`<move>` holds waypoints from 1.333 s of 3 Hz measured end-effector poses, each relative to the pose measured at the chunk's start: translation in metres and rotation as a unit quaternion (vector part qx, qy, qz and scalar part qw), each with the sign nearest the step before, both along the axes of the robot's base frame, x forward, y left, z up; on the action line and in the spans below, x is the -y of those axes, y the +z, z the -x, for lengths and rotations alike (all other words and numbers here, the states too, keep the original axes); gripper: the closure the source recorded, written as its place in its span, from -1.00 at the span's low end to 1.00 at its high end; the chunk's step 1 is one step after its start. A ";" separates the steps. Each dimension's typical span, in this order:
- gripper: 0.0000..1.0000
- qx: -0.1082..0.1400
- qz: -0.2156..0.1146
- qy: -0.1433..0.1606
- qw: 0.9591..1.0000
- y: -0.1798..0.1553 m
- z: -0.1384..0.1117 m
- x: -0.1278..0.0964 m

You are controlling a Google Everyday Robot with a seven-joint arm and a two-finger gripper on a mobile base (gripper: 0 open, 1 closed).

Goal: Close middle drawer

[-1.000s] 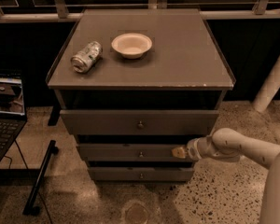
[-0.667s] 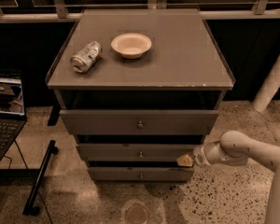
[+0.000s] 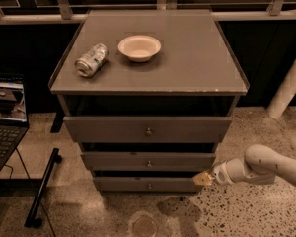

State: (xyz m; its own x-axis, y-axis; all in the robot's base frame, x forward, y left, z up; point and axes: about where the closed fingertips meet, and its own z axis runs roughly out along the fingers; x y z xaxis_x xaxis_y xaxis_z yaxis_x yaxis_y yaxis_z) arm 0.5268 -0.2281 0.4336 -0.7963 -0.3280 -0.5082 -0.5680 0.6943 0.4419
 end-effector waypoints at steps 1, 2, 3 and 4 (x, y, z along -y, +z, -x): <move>0.19 0.000 0.000 0.000 1.000 0.000 0.000 0.000; -0.28 0.000 0.000 0.000 1.000 0.000 0.000 0.000; -0.74 0.000 0.000 0.000 1.000 0.000 0.000 0.000; -1.00 0.000 0.000 0.000 1.000 0.000 0.000 0.000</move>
Offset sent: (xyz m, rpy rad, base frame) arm 0.0000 0.0000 0.0000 0.0000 0.0000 0.0000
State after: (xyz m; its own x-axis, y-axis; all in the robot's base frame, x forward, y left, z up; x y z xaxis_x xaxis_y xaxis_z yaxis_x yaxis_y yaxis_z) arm 0.5268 -0.2279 0.4335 -0.7963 -0.3281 -0.5081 -0.5681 0.6942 0.4421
